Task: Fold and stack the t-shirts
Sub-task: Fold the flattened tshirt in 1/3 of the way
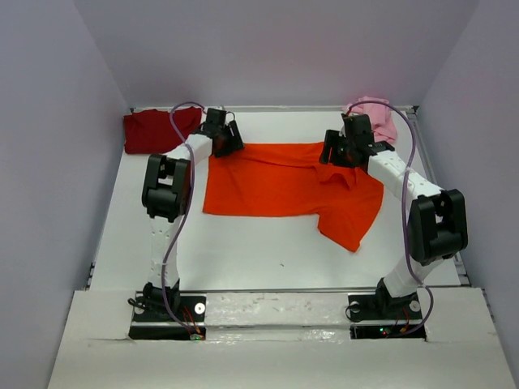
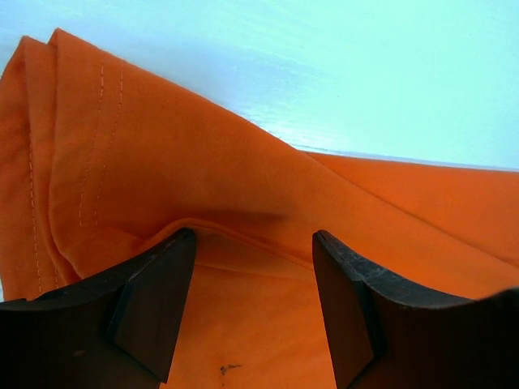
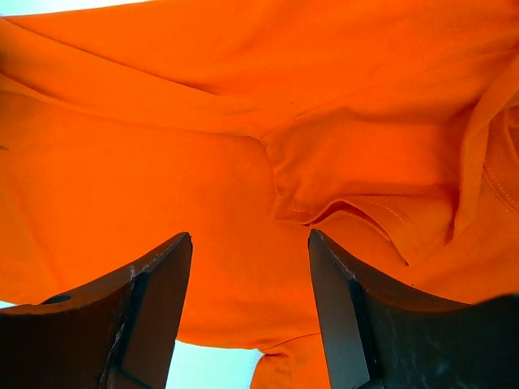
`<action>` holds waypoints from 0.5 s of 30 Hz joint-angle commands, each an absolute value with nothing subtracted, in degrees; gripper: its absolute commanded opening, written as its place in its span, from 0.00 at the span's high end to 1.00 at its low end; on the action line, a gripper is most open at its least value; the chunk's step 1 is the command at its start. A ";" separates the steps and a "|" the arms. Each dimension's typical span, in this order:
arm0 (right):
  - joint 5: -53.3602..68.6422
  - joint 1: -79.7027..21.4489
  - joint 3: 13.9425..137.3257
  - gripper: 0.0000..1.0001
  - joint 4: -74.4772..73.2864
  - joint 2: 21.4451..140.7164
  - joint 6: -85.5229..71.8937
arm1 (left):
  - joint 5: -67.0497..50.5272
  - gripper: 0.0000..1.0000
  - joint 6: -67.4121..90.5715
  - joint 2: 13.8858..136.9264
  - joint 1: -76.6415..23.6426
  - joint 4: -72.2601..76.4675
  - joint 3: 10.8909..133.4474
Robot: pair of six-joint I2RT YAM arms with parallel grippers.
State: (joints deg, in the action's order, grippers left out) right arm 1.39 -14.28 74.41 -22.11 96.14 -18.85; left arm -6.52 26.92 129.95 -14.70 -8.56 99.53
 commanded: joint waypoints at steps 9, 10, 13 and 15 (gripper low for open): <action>0.70 -14.41 76.64 0.35 -19.95 96.86 -18.98 | -11.15 0.27 27.95 115.06 -13.36 -11.51 87.27; 0.62 -14.41 76.47 0.35 -19.86 96.68 -19.16 | -11.51 0.27 28.12 114.79 -13.45 -11.51 88.32; 0.53 -14.41 76.38 0.35 -19.95 96.77 -19.07 | -12.30 0.27 28.74 115.31 -13.45 -12.83 91.57; 0.44 -14.41 76.38 0.36 -20.04 96.94 -18.99 | -12.65 0.27 29.00 115.57 -13.62 -13.53 93.24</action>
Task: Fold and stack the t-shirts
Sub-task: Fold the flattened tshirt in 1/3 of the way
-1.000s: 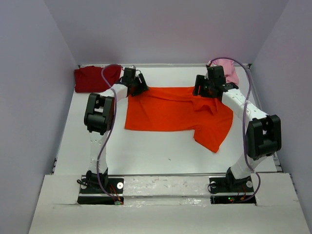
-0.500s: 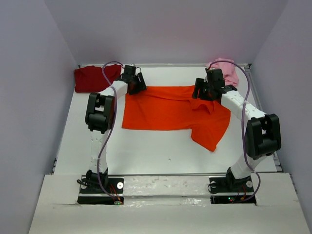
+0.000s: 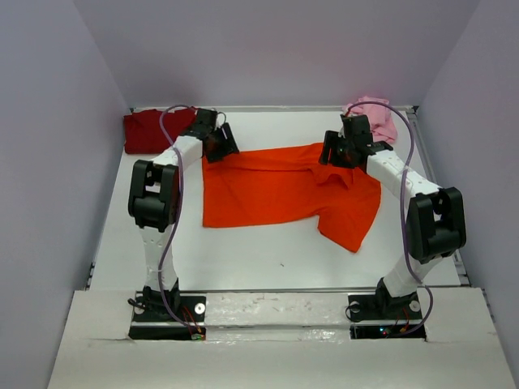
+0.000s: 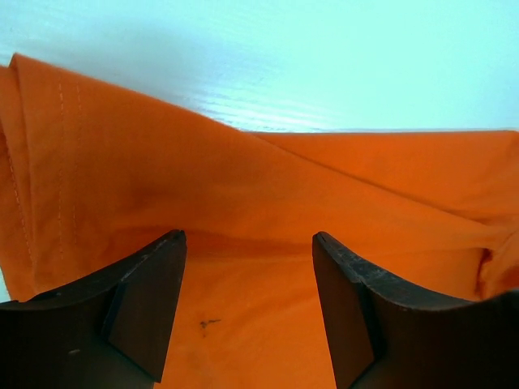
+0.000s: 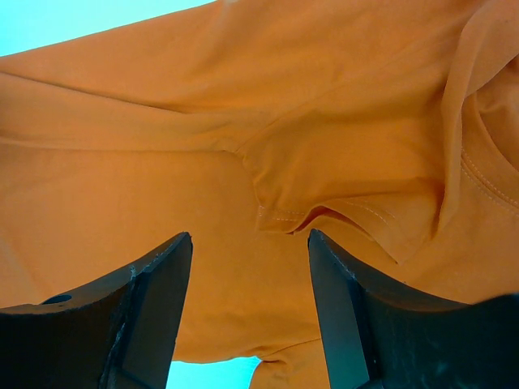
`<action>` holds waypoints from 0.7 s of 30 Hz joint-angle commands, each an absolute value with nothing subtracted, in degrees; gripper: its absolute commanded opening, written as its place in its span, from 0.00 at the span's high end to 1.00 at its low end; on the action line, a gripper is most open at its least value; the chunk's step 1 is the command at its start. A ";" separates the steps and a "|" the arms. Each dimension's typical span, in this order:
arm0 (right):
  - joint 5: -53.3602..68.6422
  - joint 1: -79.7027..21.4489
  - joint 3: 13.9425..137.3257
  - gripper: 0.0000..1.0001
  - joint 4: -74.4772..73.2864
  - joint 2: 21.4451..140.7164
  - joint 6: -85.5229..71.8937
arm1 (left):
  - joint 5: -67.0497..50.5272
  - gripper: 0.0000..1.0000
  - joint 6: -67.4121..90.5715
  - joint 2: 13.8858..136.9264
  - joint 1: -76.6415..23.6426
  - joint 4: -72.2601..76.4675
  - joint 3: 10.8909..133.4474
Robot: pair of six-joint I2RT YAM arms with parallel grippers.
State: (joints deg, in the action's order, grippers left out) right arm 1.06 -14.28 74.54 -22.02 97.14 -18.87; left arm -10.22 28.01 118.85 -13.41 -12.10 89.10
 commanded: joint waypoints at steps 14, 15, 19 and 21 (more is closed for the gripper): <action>-1.32 -14.41 76.73 0.36 -20.65 96.51 -18.63 | -10.46 0.27 27.33 123.48 -13.89 -16.00 96.68; -1.49 -14.41 76.73 0.36 -20.65 96.42 -18.63 | -10.20 0.27 27.33 123.83 -13.80 -16.17 96.33; -1.32 -14.41 77.08 0.35 -20.65 96.33 -18.81 | -8.26 0.27 26.72 124.01 -13.36 -17.75 95.89; -1.32 -14.41 76.99 0.36 -20.74 96.33 -18.98 | -7.47 0.27 25.76 124.45 -13.18 -18.72 96.32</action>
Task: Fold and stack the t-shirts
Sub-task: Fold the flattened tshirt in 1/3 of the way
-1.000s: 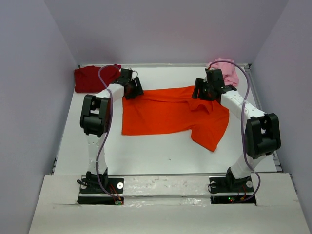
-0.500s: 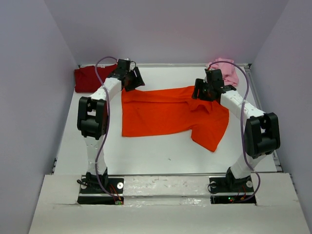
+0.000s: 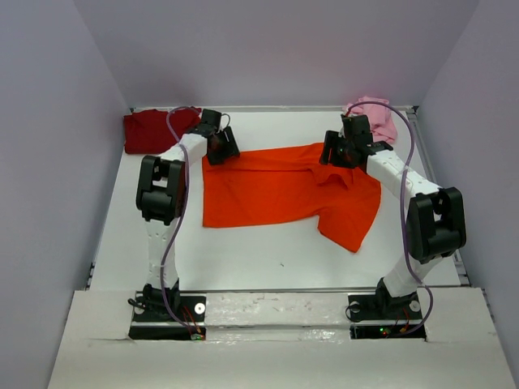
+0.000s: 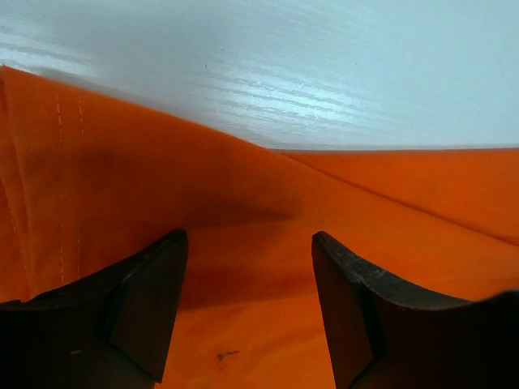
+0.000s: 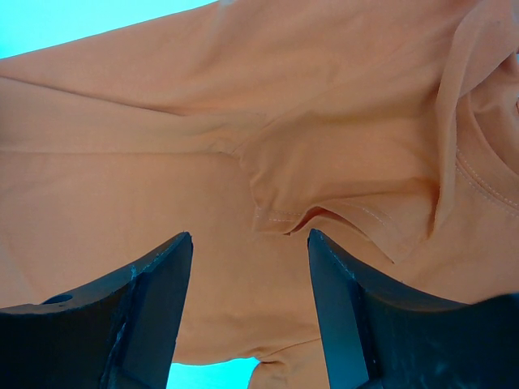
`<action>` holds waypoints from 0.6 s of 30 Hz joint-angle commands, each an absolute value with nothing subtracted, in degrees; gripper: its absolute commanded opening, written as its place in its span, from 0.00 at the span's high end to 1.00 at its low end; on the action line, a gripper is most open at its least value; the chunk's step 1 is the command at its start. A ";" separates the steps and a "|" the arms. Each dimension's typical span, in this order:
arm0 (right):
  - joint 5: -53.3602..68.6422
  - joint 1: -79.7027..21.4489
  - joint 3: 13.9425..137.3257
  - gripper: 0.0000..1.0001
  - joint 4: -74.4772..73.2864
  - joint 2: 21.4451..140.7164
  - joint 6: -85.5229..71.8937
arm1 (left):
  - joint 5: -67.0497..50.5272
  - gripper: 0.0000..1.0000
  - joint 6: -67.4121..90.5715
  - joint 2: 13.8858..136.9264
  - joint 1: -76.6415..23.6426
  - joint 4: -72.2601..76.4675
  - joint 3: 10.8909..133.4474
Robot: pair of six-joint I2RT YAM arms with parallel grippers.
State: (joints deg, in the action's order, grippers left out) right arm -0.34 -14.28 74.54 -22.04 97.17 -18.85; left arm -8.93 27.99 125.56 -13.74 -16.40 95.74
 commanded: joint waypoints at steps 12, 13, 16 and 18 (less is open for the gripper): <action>-1.93 -14.41 77.16 0.36 -20.57 97.03 -19.51 | 3.08 0.27 21.62 134.20 -12.04 -27.07 109.60; -1.93 -14.41 77.52 0.36 -20.57 97.81 -19.51 | 3.25 0.27 21.88 134.82 -12.04 -27.42 111.17; -1.93 -14.41 78.75 0.36 -20.57 99.66 -19.86 | 4.39 0.27 21.62 137.80 -11.95 -29.34 116.34; -2.28 -14.41 79.45 0.36 -20.39 100.72 -19.78 | 4.22 0.27 21.27 140.43 -11.87 -30.67 119.60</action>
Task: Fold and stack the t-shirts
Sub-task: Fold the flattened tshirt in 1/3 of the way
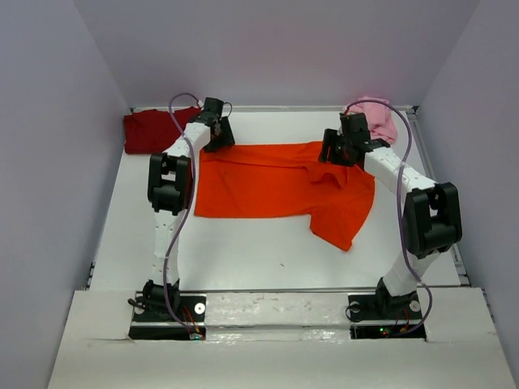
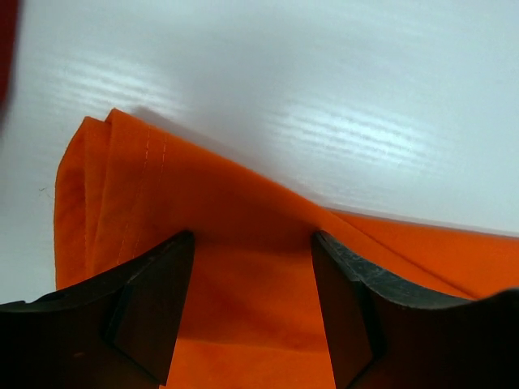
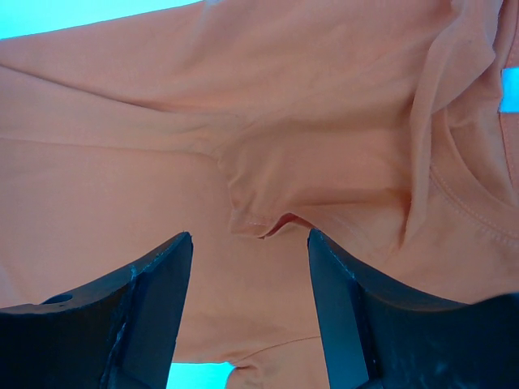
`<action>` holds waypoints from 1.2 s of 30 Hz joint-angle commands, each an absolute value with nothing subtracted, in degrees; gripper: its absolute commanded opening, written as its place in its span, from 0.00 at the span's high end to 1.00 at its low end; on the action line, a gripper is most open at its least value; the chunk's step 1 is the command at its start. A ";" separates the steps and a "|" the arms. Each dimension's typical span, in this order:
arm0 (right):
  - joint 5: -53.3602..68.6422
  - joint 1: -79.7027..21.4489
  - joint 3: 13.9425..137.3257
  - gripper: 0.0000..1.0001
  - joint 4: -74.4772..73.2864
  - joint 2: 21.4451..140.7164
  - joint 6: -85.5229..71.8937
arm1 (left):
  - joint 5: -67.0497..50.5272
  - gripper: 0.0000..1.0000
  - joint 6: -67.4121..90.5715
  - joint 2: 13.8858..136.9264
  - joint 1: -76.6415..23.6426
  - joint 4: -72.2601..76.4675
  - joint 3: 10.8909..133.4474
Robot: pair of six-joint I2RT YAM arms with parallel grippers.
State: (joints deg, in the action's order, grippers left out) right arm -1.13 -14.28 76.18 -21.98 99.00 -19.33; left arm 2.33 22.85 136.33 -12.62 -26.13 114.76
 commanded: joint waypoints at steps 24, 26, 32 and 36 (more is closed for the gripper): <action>-18.97 -10.90 106.79 0.35 -29.88 126.93 -17.93 | 0.79 0.27 22.23 143.79 -8.18 -31.02 125.77; -20.82 -10.38 105.65 0.35 -29.97 125.51 -16.61 | 0.53 0.27 22.24 143.88 -8.09 -30.94 125.77; -23.20 -8.62 103.54 0.34 -31.11 122.70 -15.21 | 0.26 0.27 22.15 144.05 -7.47 -30.94 125.51; -22.85 -8.09 101.08 0.33 -31.38 122.52 -15.03 | 0.62 0.27 21.97 143.00 -7.12 -31.03 125.95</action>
